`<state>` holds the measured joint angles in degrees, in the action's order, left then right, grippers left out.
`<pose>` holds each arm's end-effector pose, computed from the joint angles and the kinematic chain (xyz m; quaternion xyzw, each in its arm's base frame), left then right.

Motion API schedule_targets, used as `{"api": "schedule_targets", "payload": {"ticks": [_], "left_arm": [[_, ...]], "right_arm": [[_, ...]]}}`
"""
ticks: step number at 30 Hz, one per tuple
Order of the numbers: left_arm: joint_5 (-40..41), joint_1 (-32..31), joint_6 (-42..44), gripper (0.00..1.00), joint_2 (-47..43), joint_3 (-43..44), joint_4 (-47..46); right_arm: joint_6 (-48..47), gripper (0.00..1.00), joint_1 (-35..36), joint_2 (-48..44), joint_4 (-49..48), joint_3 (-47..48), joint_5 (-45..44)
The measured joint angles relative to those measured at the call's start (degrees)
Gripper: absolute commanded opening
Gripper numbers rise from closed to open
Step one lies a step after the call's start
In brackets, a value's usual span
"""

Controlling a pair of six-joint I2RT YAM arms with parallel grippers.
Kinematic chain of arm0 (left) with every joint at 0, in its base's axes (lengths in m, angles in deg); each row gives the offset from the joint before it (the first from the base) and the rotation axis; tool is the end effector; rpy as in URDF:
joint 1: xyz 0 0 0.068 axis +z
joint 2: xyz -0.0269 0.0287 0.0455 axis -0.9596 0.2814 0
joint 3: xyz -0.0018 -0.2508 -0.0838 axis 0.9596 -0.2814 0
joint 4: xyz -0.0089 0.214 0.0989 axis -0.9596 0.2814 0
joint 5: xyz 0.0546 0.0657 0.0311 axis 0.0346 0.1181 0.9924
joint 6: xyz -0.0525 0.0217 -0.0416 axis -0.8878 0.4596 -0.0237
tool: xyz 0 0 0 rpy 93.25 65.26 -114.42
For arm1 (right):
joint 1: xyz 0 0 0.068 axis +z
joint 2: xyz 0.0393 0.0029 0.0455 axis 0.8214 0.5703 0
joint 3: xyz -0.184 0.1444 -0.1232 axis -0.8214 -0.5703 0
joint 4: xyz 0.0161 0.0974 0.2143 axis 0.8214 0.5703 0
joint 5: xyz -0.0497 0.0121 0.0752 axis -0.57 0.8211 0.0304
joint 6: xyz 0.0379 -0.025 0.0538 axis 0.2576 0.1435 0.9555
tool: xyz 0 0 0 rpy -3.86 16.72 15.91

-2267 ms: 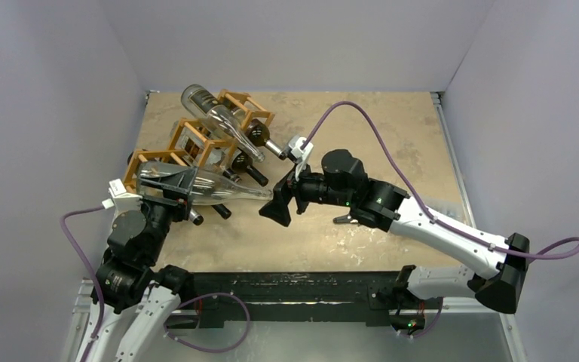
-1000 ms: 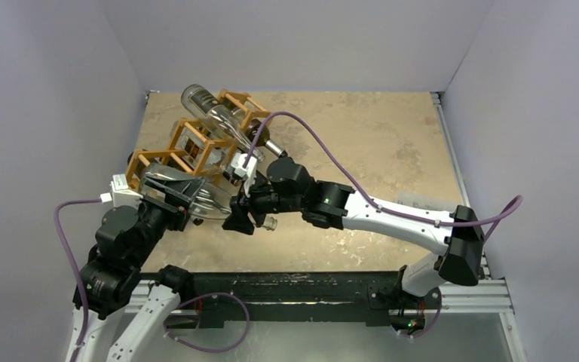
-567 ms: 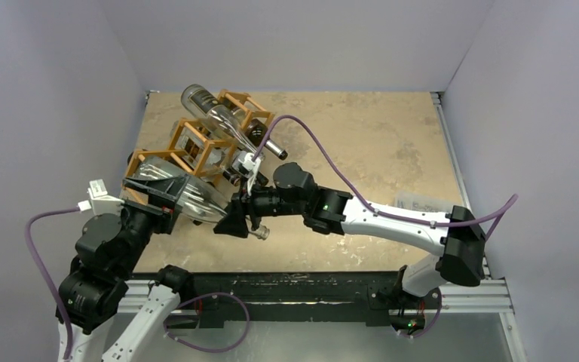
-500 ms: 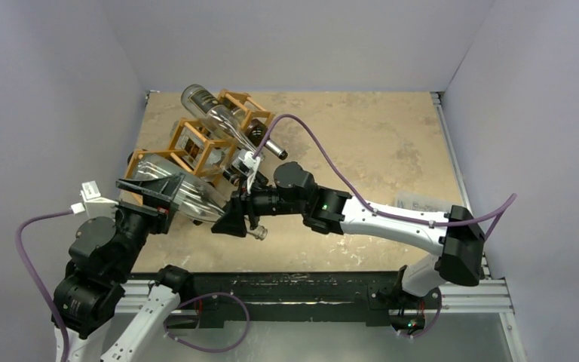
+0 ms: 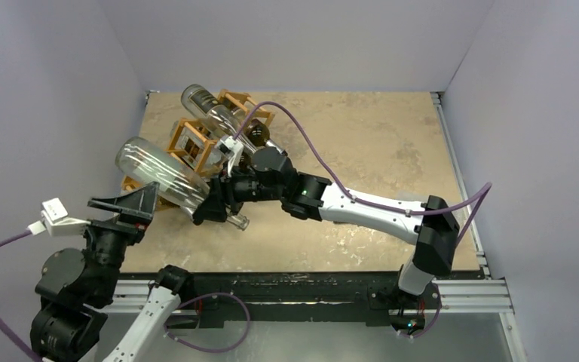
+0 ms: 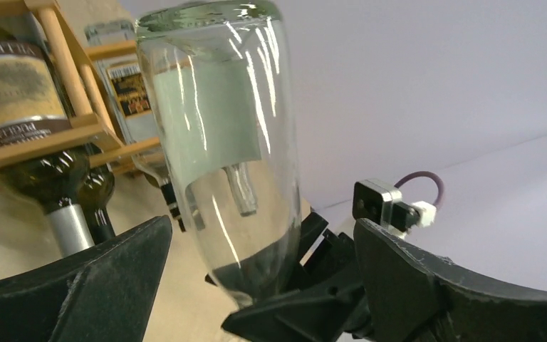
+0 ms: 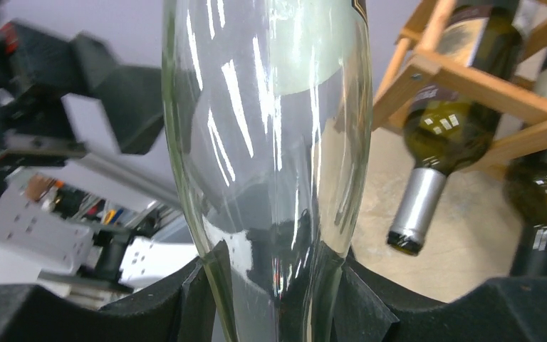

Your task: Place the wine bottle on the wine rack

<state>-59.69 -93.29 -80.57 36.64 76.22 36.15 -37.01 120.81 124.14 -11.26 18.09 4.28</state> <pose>0.0043 0.0184 0.3875 -0.3706 0.6266 -0.3531 0.5877 0.1446 0.3691 0.3620 -0.3156 0.6733 0.5900 0.3146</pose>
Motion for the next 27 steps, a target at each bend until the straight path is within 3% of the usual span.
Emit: {"api": "schedule_targets", "payload": {"ticks": [13, 27], "left_arm": [[13.6, 0.0, 19.4, 1.00, -9.5, 5.7, -0.4], [16.9, 0.0, 29.1, 1.00, -11.7, 7.5, -0.5]], "right_arm": [[1.0, 0.00, -3.1, 13.3, 11.4, 16.0, -6.9], [5.6, 0.00, -7.0, 25.8, 20.1, 30.8, -8.1]]}}
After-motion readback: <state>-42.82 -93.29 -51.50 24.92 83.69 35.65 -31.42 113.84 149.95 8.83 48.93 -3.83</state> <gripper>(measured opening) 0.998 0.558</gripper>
